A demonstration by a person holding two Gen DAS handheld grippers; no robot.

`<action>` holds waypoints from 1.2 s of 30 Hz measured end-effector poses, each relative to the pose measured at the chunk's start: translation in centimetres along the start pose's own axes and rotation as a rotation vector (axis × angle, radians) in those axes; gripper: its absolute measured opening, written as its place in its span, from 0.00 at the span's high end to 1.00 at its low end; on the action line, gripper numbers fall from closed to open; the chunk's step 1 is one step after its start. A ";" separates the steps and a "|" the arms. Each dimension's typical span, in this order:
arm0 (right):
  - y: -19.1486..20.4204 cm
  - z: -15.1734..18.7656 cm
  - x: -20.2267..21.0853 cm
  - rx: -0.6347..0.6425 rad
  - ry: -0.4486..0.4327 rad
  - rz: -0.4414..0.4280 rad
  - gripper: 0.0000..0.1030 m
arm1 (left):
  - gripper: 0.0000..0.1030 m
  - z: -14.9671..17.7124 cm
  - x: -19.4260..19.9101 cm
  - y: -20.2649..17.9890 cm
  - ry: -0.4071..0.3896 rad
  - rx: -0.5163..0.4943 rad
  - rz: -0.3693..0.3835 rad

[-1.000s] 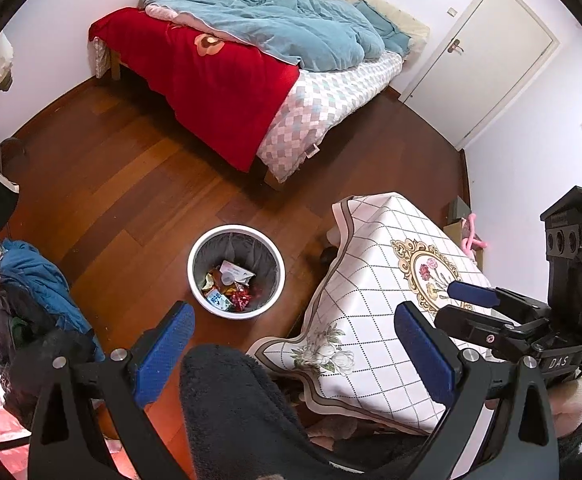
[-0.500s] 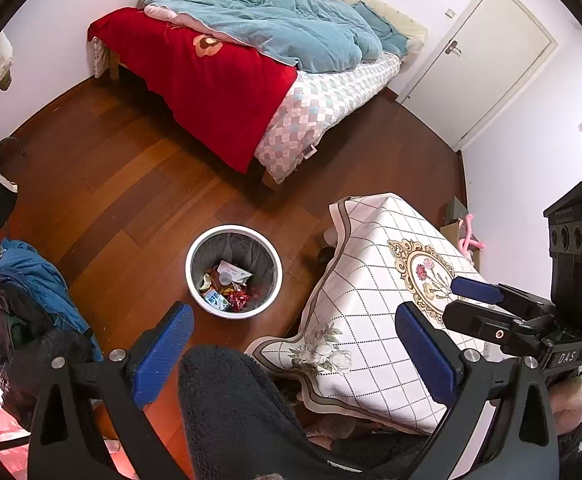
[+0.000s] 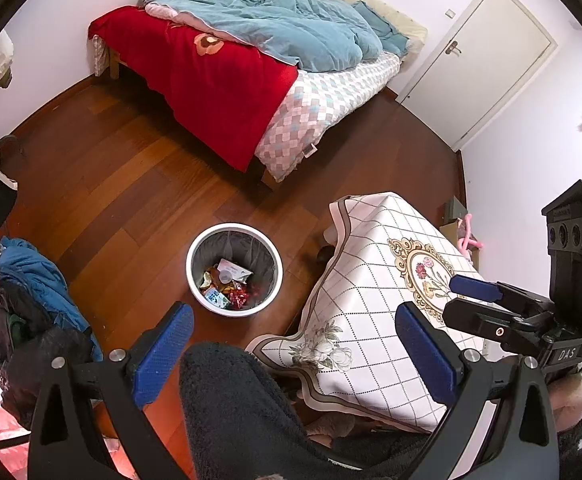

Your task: Collect trash

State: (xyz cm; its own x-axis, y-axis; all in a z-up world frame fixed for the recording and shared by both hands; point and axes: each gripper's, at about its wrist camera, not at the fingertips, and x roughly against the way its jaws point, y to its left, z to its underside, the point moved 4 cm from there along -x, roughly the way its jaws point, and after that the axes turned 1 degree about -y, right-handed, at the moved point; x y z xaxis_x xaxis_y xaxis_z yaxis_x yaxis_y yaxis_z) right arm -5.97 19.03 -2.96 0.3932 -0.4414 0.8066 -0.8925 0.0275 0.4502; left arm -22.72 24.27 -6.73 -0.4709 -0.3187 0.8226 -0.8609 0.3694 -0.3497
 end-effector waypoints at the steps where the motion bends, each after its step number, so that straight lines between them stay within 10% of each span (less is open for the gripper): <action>1: 0.1 0.0 0.0 -0.001 0.001 -0.002 0.00 | 0.00 0.0 0.0 0.0 0.000 -0.002 -0.001; 36: 0.6 -0.3 0.4 0.020 0.000 -0.016 0.00 | 0.00 0.4 0.5 0.0 -0.005 -0.010 0.011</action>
State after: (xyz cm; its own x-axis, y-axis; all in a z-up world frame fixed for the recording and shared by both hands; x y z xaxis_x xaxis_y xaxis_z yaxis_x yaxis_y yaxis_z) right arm -6.28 19.12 -2.26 0.4071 -0.4418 0.7994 -0.8906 0.0025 0.4549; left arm -23.02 23.83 -6.51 -0.4810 -0.3191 0.8166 -0.8539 0.3815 -0.3539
